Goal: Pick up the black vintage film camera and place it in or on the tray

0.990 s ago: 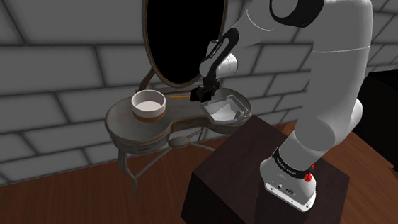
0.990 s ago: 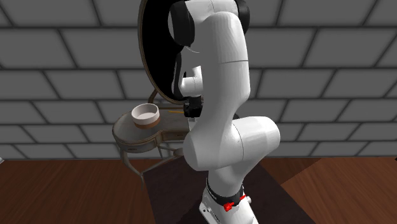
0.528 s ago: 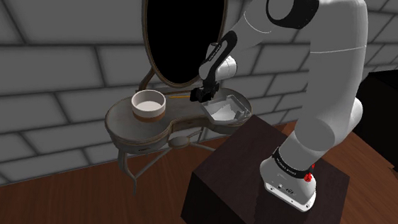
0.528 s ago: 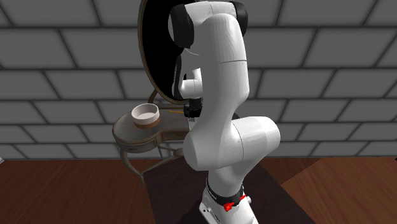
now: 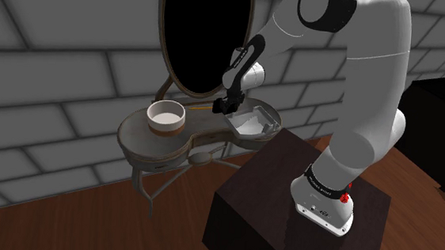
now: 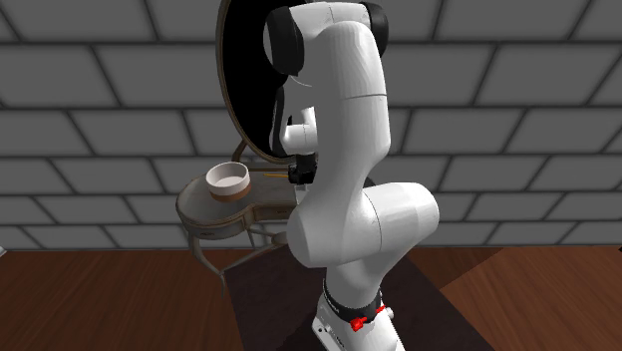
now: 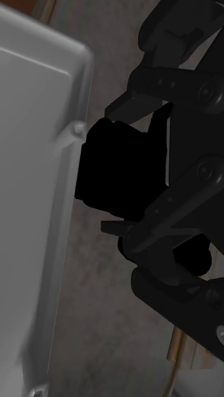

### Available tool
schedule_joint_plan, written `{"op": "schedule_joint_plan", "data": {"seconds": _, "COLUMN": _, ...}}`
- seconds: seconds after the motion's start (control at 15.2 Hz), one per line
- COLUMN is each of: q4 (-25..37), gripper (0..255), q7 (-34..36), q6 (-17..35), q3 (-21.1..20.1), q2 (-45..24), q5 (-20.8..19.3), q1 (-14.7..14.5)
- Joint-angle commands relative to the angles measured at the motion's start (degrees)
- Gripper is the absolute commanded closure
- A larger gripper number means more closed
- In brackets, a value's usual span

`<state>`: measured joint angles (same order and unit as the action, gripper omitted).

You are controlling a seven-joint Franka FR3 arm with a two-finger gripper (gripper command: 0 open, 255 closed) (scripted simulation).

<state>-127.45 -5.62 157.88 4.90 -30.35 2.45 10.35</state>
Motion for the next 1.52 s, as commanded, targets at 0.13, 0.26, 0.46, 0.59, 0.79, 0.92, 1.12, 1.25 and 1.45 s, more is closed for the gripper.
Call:
{"op": "schedule_joint_plan", "data": {"seconds": 0.13, "q4": 0.0, "gripper": 255, "q7": 0.0, "q6": 0.0, "q3": 0.0, "q2": 0.0, "q5": 0.0, "q1": 0.0}}
{"op": "schedule_joint_plan", "data": {"seconds": 0.26, "q4": 0.0, "gripper": 255, "q7": 0.0, "q6": 0.0, "q3": 0.0, "q2": 0.0, "q5": 0.0, "q1": 0.0}}
{"op": "schedule_joint_plan", "data": {"seconds": 0.46, "q4": -0.6, "gripper": 255, "q7": 0.1, "q6": -1.7, "q3": 0.3, "q2": 2.3, "q5": -0.3, "q1": -0.2}}
{"op": "schedule_joint_plan", "data": {"seconds": 0.59, "q4": -0.9, "gripper": 255, "q7": 0.2, "q6": -2.8, "q3": 0.5, "q2": 3.8, "q5": -0.4, "q1": -0.4}}
{"op": "schedule_joint_plan", "data": {"seconds": 0.79, "q4": -1.4, "gripper": 255, "q7": 0.4, "q6": -4.6, "q3": 0.7, "q2": 6.0, "q5": -0.7, "q1": -0.6}}
{"op": "schedule_joint_plan", "data": {"seconds": 0.92, "q4": -1.6, "gripper": 255, "q7": 0.5, "q6": -5.9, "q3": 0.9, "q2": 7.5, "q5": -0.9, "q1": -0.7}}
{"op": "schedule_joint_plan", "data": {"seconds": 1.12, "q4": -1.8, "gripper": 255, "q7": 0.7, "q6": -7.8, "q3": 1.1, "q2": 9.6, "q5": -1.3, "q1": -0.9}}
{"op": "schedule_joint_plan", "data": {"seconds": 1.25, "q4": -1.9, "gripper": 255, "q7": 0.8, "q6": -9.1, "q3": 1.3, "q2": 11.0, "q5": -1.5, "q1": -1.0}}
{"op": "schedule_joint_plan", "data": {"seconds": 1.45, "q4": -2.0, "gripper": 255, "q7": 1.0, "q6": -11.1, "q3": 1.5, "q2": 13.1, "q5": -1.8, "q1": -1.2}}
